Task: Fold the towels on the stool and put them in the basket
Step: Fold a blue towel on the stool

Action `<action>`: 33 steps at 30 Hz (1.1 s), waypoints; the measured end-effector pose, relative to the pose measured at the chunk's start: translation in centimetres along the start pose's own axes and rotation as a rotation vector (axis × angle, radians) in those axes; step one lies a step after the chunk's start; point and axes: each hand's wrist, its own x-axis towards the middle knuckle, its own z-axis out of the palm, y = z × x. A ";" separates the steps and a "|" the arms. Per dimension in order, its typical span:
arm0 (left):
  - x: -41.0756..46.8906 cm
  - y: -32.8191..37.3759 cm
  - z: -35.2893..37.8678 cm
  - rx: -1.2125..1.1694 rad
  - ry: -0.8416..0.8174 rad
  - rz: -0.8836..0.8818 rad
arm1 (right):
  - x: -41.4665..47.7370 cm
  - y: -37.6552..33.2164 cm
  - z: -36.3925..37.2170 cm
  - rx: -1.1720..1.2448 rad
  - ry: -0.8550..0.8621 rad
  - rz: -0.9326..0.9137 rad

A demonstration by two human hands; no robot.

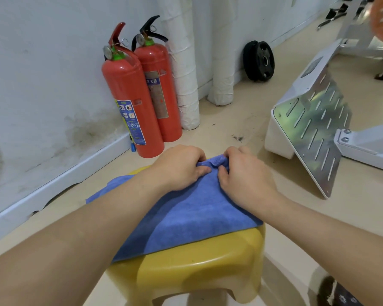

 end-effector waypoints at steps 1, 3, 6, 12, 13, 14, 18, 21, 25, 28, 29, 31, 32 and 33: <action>0.2 0.0 0.0 0.016 -0.019 -0.004 | 0.0 0.0 0.0 0.018 -0.009 0.033; 0.7 0.0 -0.1 0.050 -0.058 -0.002 | 0.2 0.0 0.0 0.058 -0.041 0.103; 1.0 0.2 -0.1 0.079 -0.076 0.001 | 1.4 0.2 -0.1 0.185 -0.167 0.267; -1.5 -2.3 -1.4 -0.113 -0.074 -0.127 | 2.8 1.0 -0.8 0.633 -0.270 0.458; -2.5 -3.5 -1.6 -0.149 -0.073 -0.159 | 2.8 1.0 -0.8 0.611 -0.264 0.429; -3.6 -4.8 -1.8 -0.178 -0.069 -0.184 | 2.8 1.1 -0.7 0.571 -0.243 0.384; -6.3 -6.9 -1.5 -0.246 -0.024 -0.193 | 2.7 0.7 -1.2 0.275 -0.150 0.121; -6.1 -6.3 -0.8 -0.141 0.003 -0.156 | 2.9 0.7 -1.3 0.214 -0.155 0.050; -5.9 -6.5 -0.8 -0.122 -0.001 -0.154 | 3.3 0.7 -1.5 0.318 -0.161 0.068; -5.9 -6.5 -0.9 -0.112 0.000 -0.130 | 3.3 0.6 -1.5 0.374 -0.135 0.051; -5.8 -6.5 -0.9 -0.104 -0.001 -0.122 | 3.2 0.6 -1.3 0.366 -0.131 0.045; -5.6 -6.5 -0.9 -0.077 -0.006 -0.114 | 3.0 0.5 -0.8 0.314 -0.125 0.038; -5.5 -6.5 -0.9 -0.060 -0.011 -0.116 | 3.1 0.5 -0.4 0.269 -0.123 0.035; -5.4 -6.5 -0.9 -0.046 -0.015 -0.118 | 3.1 0.5 -0.1 0.215 -0.123 0.029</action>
